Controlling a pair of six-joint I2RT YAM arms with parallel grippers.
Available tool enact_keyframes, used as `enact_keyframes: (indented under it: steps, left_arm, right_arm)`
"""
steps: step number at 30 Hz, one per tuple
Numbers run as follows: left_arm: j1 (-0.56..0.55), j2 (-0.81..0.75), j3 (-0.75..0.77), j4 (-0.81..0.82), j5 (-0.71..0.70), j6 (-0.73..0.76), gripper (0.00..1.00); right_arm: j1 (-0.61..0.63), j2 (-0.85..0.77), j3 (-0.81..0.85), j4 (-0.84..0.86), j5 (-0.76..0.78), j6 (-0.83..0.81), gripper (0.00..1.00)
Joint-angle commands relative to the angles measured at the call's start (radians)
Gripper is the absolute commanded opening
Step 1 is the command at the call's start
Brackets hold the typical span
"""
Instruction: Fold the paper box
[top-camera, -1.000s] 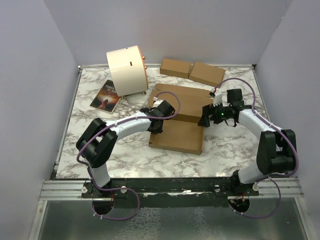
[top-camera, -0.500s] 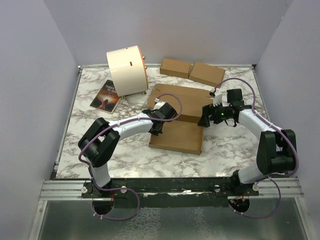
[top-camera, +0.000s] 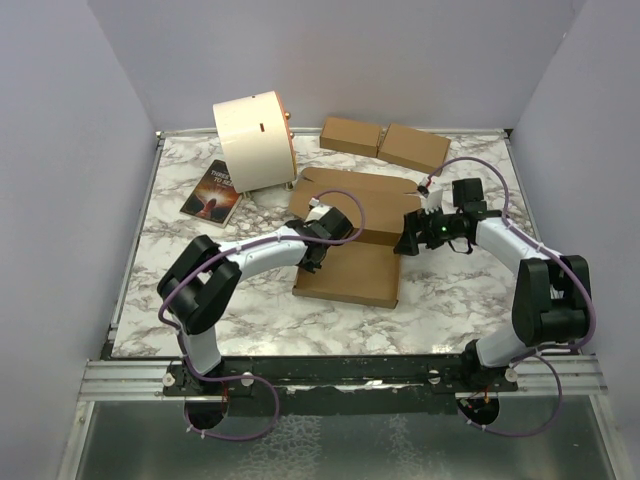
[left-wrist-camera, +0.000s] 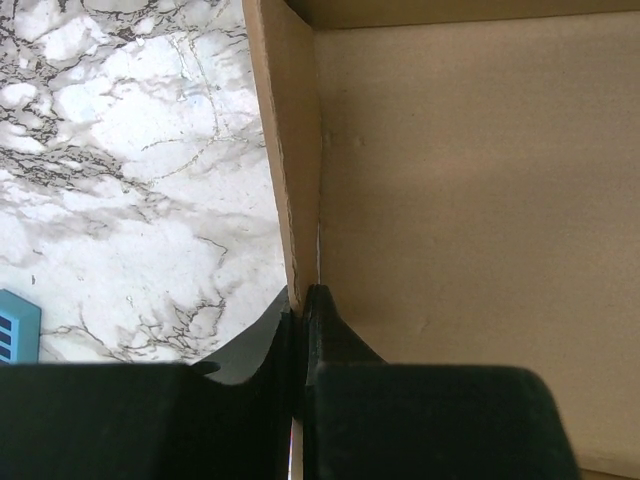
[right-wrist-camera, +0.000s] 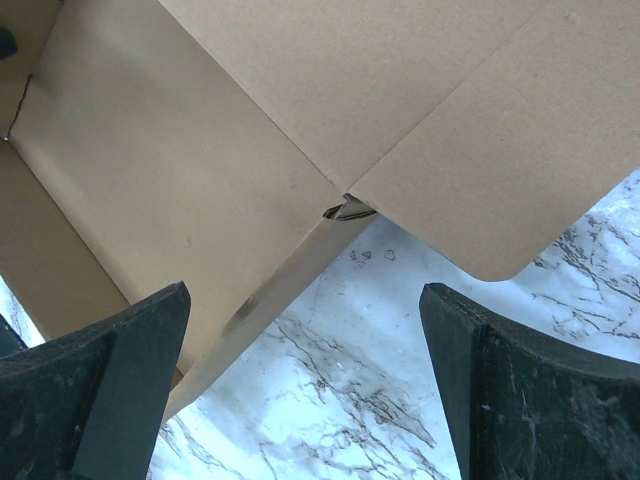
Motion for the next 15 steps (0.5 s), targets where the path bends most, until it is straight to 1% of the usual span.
enact_keyframes:
  steps: [1,4,5,7,10,15]
  left_arm:
    - [0.005,0.093,-0.079,-0.048,0.019,0.032,0.0]
    - [0.005,0.082,-0.088,-0.016,0.066,0.029,0.0]
    - [0.006,0.069,-0.088,0.0,0.084,0.03,0.02]
    - [0.01,0.031,-0.083,0.015,0.091,0.026,0.14]
    - [0.017,-0.008,-0.063,-0.001,0.063,0.021,0.16]
    - [0.02,-0.034,-0.028,-0.04,0.024,0.018,0.17]
  right_arm:
    - [-0.002,0.003,0.0,-0.002,-0.05,-0.008,1.0]
    - [-0.002,0.001,0.001,-0.002,-0.048,-0.007,1.0]
    - [-0.002,0.001,0.002,-0.002,-0.047,-0.007,1.0]
    - [-0.002,0.0,0.003,-0.005,-0.047,-0.008,1.0]
    - [-0.002,-0.003,0.003,-0.004,-0.046,-0.007,1.0]
    - [-0.002,-0.003,0.004,-0.006,-0.046,-0.007,1.0]
